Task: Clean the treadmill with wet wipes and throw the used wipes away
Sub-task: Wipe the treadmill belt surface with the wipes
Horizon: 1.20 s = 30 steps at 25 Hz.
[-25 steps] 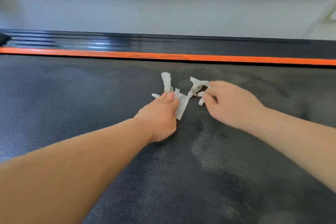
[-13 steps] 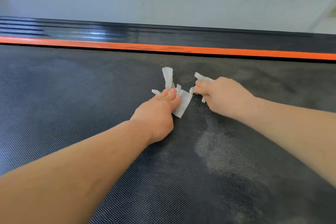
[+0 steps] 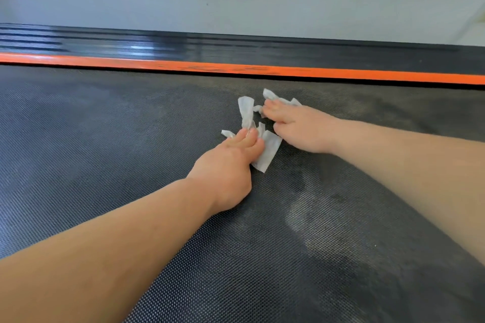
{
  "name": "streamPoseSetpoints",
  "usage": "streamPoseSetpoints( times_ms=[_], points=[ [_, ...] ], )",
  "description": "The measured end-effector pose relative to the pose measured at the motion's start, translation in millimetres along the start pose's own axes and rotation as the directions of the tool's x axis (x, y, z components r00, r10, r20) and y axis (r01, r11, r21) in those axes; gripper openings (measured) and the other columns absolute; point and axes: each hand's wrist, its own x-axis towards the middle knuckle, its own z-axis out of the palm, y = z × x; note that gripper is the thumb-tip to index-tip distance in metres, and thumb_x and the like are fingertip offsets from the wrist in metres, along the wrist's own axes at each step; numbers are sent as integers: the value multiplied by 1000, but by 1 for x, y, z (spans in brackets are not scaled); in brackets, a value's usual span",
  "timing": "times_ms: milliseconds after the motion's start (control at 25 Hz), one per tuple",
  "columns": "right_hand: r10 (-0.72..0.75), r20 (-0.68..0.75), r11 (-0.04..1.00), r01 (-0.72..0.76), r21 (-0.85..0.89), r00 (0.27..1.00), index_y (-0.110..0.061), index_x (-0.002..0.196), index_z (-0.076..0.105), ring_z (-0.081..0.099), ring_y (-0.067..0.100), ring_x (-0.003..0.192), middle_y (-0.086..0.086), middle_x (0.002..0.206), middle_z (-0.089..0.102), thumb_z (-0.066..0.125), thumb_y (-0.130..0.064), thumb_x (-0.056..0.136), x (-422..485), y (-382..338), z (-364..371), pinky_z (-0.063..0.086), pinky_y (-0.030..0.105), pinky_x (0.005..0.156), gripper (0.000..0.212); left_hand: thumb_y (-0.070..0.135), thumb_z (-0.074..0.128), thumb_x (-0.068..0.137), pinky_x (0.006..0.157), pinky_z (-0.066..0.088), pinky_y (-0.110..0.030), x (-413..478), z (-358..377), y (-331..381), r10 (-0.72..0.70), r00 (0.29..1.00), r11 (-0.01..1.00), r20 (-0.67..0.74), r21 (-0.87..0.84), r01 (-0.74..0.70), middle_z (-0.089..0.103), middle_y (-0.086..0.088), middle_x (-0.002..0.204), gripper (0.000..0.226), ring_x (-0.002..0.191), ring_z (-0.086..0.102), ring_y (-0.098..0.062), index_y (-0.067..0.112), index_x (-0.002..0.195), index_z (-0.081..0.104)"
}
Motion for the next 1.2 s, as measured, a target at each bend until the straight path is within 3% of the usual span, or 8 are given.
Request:
streamPoseSetpoints(
  times_ms=[200, 280, 440, 560, 640, 800, 1040, 1200],
  points=[
    [393, -214, 913, -408, -26, 894, -8, 153, 34, 12, 22, 154, 14, 163, 23, 20, -47, 104, 9, 34, 2, 10, 50, 125, 64, 5, 35, 97, 125, 24, -36, -2, -1, 4, 13, 1000, 1000, -14, -18, -14, 9, 17, 169, 63, 156, 0, -5, 29, 155, 27],
    [254, -199, 962, -225, 158, 947, -10, 122, 51, 34, 8, 136, 3, 138, 45, 24, -39, 107, 1, 15, 8, 18, 40, 120, 42, 6, 34, 98, 126, 20, -34, -2, -1, 4, 8, 1000, 1000, -31, -19, -8, 8, 16, 169, 64, 156, -2, -5, 29, 157, 25],
    [-55, -16, 984, 57, 166, 998, -15, 161, 21, -3, -2, 151, -10, 169, 2, 25, -34, 111, -22, -3, 18, -7, 18, 120, 53, 8, 33, 99, 127, 17, -36, -2, 0, 2, 2, 1000, 1000, -17, -16, -2, 6, 15, 170, 67, 156, -4, -6, 28, 161, 19],
    [84, -107, 988, -69, 134, 991, -12, 158, 25, -22, 11, 152, 1, 170, -5, 23, -37, 110, -8, 32, 4, 8, 28, 121, 54, 6, 33, 99, 126, 21, -36, -3, -1, 4, -2, 1000, 1000, -24, -24, 2, 8, 15, 169, 63, 156, -1, -6, 28, 158, 26],
    [289, -172, 956, -275, 105, 942, -6, 142, 40, 39, 8, 83, 14, 168, 12, 22, -43, 105, -7, 54, -7, 27, 37, 105, 55, 6, 32, 99, 126, 21, -36, -2, -2, 4, -5, 1000, 1000, -17, -24, 5, 7, 15, 170, 62, 156, -1, -6, 28, 156, 27],
    [339, -212, 928, -363, -86, 916, 1, 134, 49, 45, 35, 130, 22, 153, 39, 29, -23, 107, -22, 66, -6, 32, 45, 108, 41, 5, 31, 97, 125, 23, -39, -2, -2, 1, 9, 1000, 1000, 11, -8, -9, 9, 14, 169, 63, 157, 3, -9, 28, 156, 26],
    [387, -229, 913, -336, 233, 893, -8, 132, 60, 59, 35, 116, 15, 128, 63, 43, -32, 106, -68, 25, -8, 46, 43, 100, 39, 4, 43, 94, 115, 38, -44, 0, -14, 36, -98, 995, 993, 36, 76, 95, 25, 2, 161, 65, 147, 31, -24, 20, 156, 28],
    [426, -325, 838, -232, 494, 844, -20, 135, 63, 63, 14, 107, -3, 126, 62, 48, -12, 96, -96, 13, -18, 43, 16, 98, 42, 3, 48, 93, 116, 36, -43, -33, 7, 97, 277, 932, 954, 236, 52, -296, 28, 4, 161, 66, 148, 29, -19, 23, 155, 34]
  ],
)
